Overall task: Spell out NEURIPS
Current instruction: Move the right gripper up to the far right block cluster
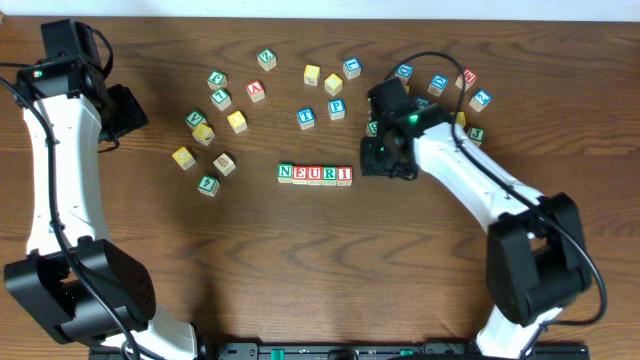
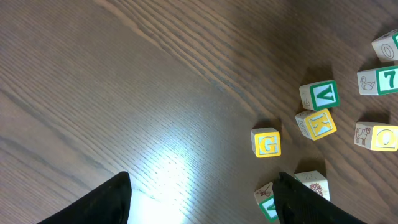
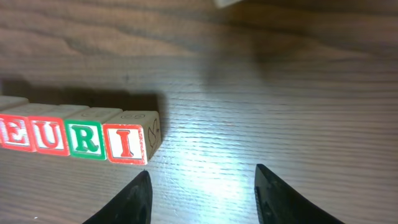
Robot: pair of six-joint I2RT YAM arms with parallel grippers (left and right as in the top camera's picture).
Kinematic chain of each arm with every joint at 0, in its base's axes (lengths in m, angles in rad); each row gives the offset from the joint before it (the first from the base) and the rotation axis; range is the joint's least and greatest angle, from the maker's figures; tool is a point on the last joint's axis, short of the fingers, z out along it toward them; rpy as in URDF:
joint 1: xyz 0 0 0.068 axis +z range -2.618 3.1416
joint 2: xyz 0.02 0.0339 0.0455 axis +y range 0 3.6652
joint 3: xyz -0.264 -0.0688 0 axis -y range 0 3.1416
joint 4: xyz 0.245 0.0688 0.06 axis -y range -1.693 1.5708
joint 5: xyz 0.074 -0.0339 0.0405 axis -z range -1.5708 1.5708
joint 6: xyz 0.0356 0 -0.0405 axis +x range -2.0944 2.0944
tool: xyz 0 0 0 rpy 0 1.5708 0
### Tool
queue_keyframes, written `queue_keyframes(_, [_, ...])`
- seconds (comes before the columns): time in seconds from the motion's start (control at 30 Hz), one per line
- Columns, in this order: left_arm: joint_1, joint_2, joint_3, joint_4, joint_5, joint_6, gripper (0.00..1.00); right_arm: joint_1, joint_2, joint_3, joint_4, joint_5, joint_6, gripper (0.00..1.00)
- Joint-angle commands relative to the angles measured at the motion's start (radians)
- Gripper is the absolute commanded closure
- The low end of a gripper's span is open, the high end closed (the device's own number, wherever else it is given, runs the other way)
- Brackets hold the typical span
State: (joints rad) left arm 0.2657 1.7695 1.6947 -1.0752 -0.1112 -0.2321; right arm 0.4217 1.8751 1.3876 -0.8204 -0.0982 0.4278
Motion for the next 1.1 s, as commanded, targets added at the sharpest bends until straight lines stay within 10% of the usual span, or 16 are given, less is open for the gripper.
queue_keyframes(0.0, [0.002,0.004,0.011,-0.005,-0.013,0.002,0.28,-0.029,-0.063,0.023,-0.011,-0.003,-0.019,0.5])
queue_keyframes(1.07, [0.002,0.004,0.011,-0.005,-0.013,0.002,0.28,-0.043,-0.089,0.338,-0.059,-0.019,-0.13,0.43])
